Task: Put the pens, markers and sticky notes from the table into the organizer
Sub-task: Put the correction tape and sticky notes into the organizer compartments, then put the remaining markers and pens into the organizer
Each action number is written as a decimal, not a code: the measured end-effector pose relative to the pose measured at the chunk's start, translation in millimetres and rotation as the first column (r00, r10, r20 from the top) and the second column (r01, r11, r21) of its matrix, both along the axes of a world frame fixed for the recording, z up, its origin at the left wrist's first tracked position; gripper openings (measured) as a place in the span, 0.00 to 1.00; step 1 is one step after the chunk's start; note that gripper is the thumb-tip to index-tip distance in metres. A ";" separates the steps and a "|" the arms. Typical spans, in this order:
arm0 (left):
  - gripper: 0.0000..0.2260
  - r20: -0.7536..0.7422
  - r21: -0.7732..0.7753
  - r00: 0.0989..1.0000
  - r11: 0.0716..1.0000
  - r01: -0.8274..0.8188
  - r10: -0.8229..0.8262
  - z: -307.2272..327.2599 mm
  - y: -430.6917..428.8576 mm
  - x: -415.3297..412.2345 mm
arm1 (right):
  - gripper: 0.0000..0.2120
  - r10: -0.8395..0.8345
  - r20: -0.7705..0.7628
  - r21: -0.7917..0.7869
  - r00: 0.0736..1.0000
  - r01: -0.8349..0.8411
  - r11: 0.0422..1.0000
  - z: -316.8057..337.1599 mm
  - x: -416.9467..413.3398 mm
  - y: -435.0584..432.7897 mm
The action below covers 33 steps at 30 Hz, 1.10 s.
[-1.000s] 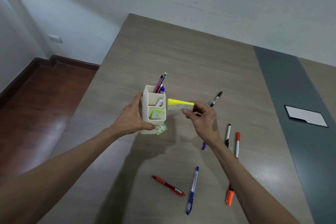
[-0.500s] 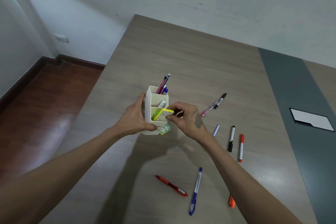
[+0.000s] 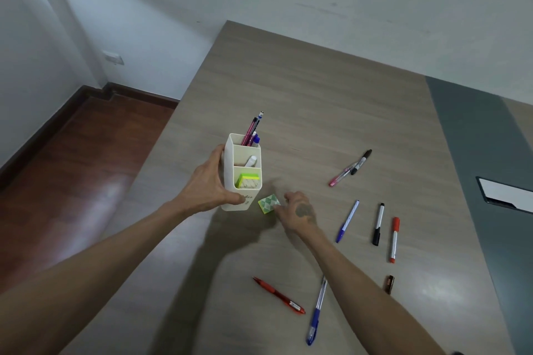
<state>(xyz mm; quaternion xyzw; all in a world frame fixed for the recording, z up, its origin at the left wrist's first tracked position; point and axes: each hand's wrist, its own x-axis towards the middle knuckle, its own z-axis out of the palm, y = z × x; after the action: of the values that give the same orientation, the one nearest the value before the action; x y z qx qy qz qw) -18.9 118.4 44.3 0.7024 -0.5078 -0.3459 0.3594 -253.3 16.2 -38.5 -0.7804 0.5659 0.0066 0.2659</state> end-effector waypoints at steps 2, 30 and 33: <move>0.51 -0.004 0.009 1.000 1.000 -0.011 0.011 -1.4 2.4 3.7 | 0.18 0.008 -0.030 -0.048 1.000 -0.010 0.999 -12.4 7.9 8.9; 0.53 -0.024 -0.039 0.998 0.998 0.051 -0.052 10.1 2.2 -2.5 | 0.08 0.244 0.585 -0.239 0.773 -0.123 0.963 129.6 26.5 33.7; 0.53 -0.019 -0.045 0.998 0.997 0.060 -0.061 11.6 2.6 -2.8 | 0.07 0.330 0.509 -0.335 0.795 -0.170 0.927 130.7 30.5 35.4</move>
<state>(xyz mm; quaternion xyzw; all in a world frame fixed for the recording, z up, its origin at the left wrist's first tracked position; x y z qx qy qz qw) -21.8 121.0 55.8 0.6749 -0.5327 -0.3526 0.3694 -222.8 51.7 92.2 -0.8454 0.3501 -0.2630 0.3058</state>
